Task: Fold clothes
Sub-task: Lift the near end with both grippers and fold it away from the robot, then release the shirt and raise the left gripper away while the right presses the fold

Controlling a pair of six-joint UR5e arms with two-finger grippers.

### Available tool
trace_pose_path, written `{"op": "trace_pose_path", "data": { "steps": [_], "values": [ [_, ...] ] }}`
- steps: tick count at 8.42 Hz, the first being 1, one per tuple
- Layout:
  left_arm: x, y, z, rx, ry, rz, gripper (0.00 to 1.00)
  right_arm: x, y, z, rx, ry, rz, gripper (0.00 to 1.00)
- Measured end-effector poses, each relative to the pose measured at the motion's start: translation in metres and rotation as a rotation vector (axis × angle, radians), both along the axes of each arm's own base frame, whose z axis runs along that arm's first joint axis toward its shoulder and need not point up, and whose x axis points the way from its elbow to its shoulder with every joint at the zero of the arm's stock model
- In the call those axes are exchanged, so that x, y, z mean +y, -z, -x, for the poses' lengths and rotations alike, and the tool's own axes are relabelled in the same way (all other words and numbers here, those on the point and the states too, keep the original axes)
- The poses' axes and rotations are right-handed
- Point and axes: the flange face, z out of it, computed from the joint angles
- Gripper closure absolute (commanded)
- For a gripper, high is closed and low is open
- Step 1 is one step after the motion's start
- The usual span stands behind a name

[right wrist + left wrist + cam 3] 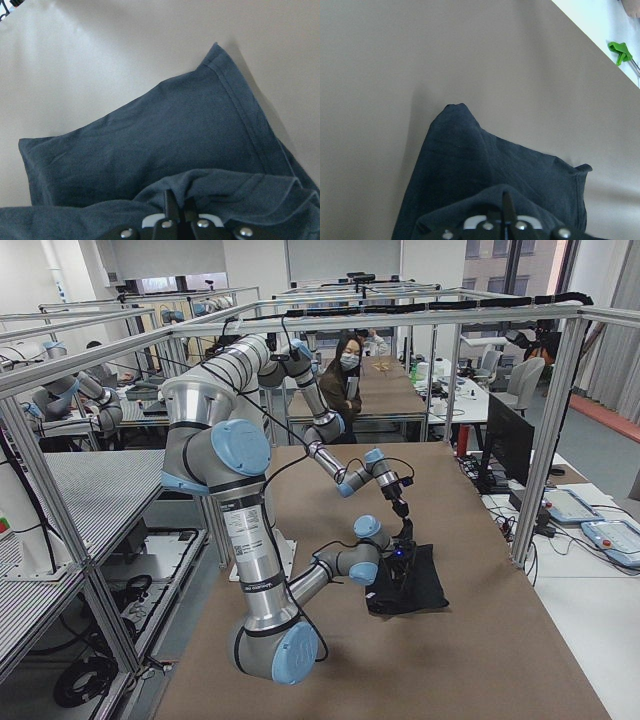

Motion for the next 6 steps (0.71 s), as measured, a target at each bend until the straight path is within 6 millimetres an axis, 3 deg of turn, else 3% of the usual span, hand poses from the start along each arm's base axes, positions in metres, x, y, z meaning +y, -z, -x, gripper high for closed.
{"op": "trace_pose_path", "data": {
  "steps": [2,3,5,6],
  "values": [
    [-0.004,-0.002,0.000,-0.006,0.007,-0.002,0.06,-0.011,0.003,-0.004,0.014,0.010,-0.021,0.06],
    [-0.014,-0.001,0.011,-0.007,0.020,0.000,0.06,-0.023,0.006,-0.019,0.011,0.050,-0.024,0.06],
    [-0.046,-0.004,0.047,-0.018,0.006,0.003,0.06,-0.033,0.017,-0.043,-0.029,0.141,-0.002,0.06],
    [-0.062,-0.008,0.069,-0.029,-0.009,-0.001,0.06,-0.030,0.027,-0.041,-0.040,0.163,0.013,0.06]
  ]
}}
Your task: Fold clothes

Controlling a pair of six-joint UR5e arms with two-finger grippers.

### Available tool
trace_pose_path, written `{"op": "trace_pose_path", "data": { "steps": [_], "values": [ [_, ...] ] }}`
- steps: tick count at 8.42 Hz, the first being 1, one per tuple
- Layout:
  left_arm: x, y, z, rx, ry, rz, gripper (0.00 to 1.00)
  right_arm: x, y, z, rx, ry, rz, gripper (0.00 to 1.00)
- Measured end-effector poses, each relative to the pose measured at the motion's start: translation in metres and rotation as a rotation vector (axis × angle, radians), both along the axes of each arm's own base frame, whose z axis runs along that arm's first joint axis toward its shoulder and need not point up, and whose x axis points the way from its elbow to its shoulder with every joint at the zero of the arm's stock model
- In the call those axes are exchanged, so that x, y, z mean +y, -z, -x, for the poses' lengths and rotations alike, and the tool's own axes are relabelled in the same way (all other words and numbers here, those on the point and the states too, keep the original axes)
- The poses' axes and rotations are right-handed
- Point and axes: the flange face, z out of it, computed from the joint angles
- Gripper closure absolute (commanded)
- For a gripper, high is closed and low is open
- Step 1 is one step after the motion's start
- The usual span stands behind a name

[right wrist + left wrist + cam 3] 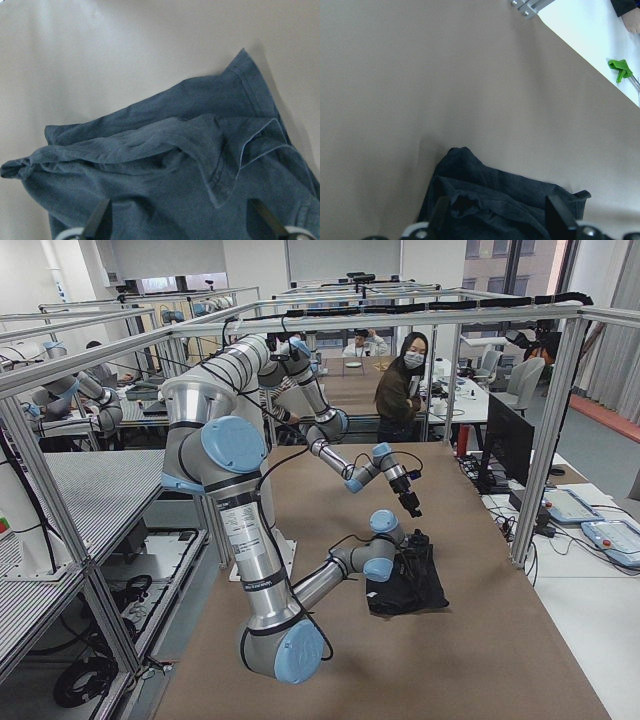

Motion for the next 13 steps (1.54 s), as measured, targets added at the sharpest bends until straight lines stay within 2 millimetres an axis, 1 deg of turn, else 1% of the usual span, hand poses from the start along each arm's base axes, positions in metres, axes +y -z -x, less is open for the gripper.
{"op": "trace_pose_path", "data": {
  "steps": [1,2,3,4,5,6,7,8,9,10,11,12,13],
  "values": [
    [-0.015,-0.005,0.021,-0.013,-0.016,-0.006,0.06,0.010,0.012,0.011,0.004,0.019,0.013,0.06],
    [-0.029,-0.011,0.043,-0.026,-0.033,-0.013,0.06,0.025,0.027,0.029,0.025,0.029,0.019,0.06],
    [-0.040,-0.018,0.065,-0.037,-0.049,-0.021,0.06,0.042,0.039,0.052,0.060,0.035,0.023,0.06],
    [-0.050,-0.026,0.083,-0.049,-0.062,-0.025,0.06,0.057,0.047,0.074,0.101,0.039,0.026,0.06],
    [-0.056,-0.037,0.097,-0.064,-0.073,-0.028,0.06,0.068,0.050,0.092,0.142,0.043,0.016,0.06],
    [-0.059,-0.046,0.106,-0.076,-0.080,-0.029,0.06,0.070,0.047,0.106,0.186,0.052,-0.005,0.06],
    [-0.061,-0.053,0.110,-0.083,-0.083,-0.028,0.06,0.064,0.036,0.116,0.241,0.064,-0.033,0.06],
    [-0.061,-0.057,0.112,-0.088,-0.084,-0.026,0.06,0.052,0.022,0.122,0.296,0.069,-0.056,0.06],
    [-0.061,-0.059,0.113,-0.090,-0.085,-0.025,0.06,0.027,0.015,0.127,0.347,0.055,-0.076,0.06],
    [-0.061,-0.062,0.113,-0.092,-0.083,-0.022,0.06,-0.009,0.016,0.134,0.393,0.034,-0.095,0.06],
    [-0.061,-0.066,0.112,-0.096,-0.082,-0.018,0.06,-0.051,0.013,0.134,0.436,0.012,-0.114,0.06],
    [-0.062,-0.068,0.112,-0.099,-0.080,-0.015,0.06,-0.089,-0.003,0.124,0.473,-0.004,-0.138,0.06],
    [-0.063,-0.068,0.111,-0.099,-0.079,-0.015,0.06,-0.122,-0.023,0.107,0.513,-0.013,-0.161,0.06]
  ]
}}
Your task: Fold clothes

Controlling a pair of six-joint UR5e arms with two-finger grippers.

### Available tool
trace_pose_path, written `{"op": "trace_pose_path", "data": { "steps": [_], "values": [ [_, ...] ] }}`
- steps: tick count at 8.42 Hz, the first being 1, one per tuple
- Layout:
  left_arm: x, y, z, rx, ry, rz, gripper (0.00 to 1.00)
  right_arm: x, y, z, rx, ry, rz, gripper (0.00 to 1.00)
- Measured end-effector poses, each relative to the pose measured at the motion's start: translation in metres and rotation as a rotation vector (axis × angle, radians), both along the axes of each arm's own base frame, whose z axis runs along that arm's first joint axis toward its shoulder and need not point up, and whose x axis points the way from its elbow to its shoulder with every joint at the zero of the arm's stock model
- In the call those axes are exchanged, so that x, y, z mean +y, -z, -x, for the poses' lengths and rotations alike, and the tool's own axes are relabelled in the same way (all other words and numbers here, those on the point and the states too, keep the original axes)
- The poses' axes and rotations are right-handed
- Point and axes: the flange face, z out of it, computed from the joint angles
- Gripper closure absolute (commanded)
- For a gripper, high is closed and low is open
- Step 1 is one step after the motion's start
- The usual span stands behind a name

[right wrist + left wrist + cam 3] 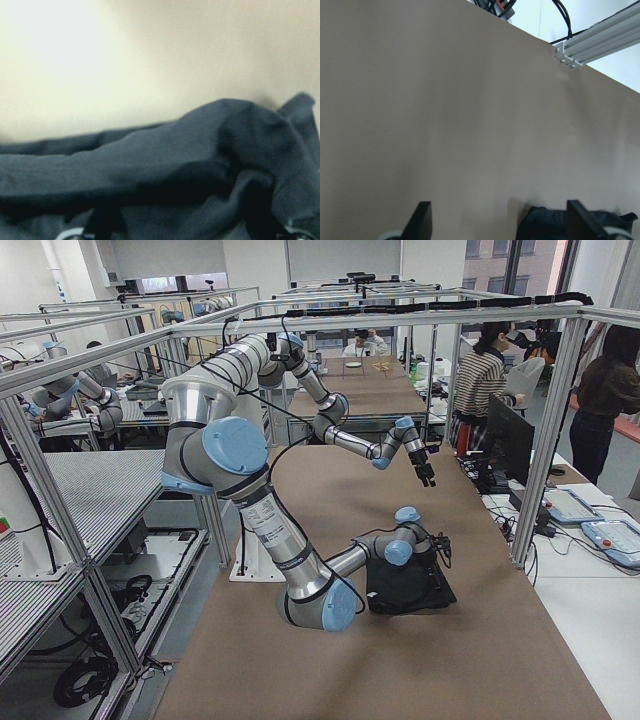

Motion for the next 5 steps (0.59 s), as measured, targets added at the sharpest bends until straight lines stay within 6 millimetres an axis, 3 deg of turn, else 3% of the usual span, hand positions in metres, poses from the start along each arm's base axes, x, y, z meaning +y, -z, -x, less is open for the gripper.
{"op": "trace_pose_path", "data": {
  "steps": [3,5],
  "values": [
    [-0.005,0.001,0.007,-0.001,0.009,0.004,0.06,-0.066,-0.029,-0.077,0.088,0.028,-0.055,0.06],
    [-0.022,-0.003,0.043,-0.028,0.043,-0.013,0.06,-0.098,-0.051,-0.155,0.120,0.112,-0.063,0.06]
  ]
}}
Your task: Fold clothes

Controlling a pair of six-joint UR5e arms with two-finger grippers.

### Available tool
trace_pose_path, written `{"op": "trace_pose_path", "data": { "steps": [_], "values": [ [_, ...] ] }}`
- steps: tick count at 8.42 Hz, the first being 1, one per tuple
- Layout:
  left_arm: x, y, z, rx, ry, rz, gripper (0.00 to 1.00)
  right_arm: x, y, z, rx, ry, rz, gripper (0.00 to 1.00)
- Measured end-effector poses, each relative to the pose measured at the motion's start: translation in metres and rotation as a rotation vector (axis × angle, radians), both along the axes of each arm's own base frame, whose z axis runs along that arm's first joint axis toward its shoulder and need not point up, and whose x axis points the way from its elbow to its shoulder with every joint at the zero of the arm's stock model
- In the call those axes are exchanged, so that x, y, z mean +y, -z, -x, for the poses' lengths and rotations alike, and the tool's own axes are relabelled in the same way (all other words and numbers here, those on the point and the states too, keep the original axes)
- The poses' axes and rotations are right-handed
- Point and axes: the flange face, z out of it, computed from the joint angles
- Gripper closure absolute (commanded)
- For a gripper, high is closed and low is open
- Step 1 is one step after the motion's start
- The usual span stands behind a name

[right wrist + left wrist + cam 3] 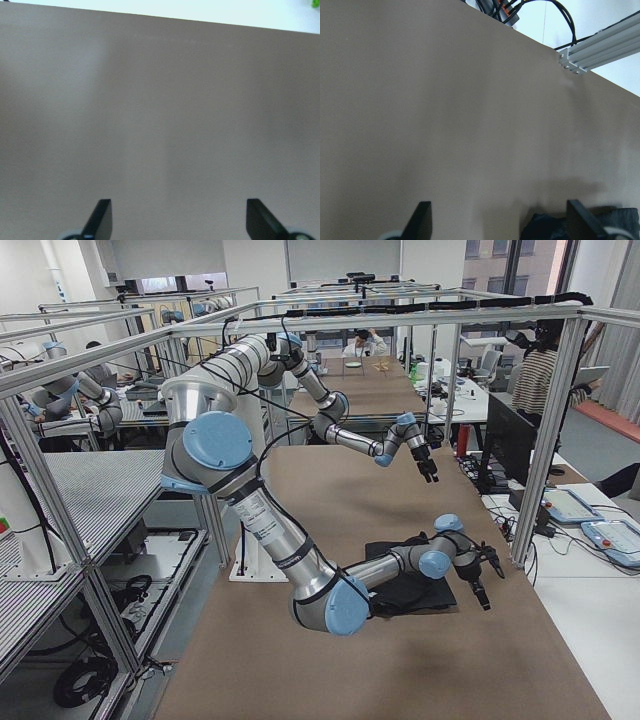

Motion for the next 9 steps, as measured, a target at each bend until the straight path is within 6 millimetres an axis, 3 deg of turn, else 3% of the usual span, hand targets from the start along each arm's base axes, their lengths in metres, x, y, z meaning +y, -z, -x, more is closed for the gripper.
{"op": "trace_pose_path", "data": {
  "steps": [2,4,5,7,9],
  "values": [
    [-0.030,-0.023,0.062,-0.156,0.018,-0.035,0.06,-0.012,-0.058,-0.105,0.082,0.105,-0.010,0.06],
    [-0.052,-0.049,0.129,-0.355,0.037,-0.063,0.06,0.002,-0.126,-0.205,0.195,0.202,-0.012,0.06],
    [-0.058,-0.064,0.152,-0.472,0.043,-0.085,0.06,0.017,-0.162,-0.247,0.249,0.253,-0.018,0.06],
    [-0.059,-0.094,0.189,-0.747,-0.001,-0.143,0.06,0.052,-0.218,-0.317,0.312,0.296,-0.009,0.06],
    [-0.046,-0.132,0.230,-0.929,-0.072,-0.186,0.06,0.092,-0.249,-0.367,0.343,0.290,0.006,0.06]
  ]
}}
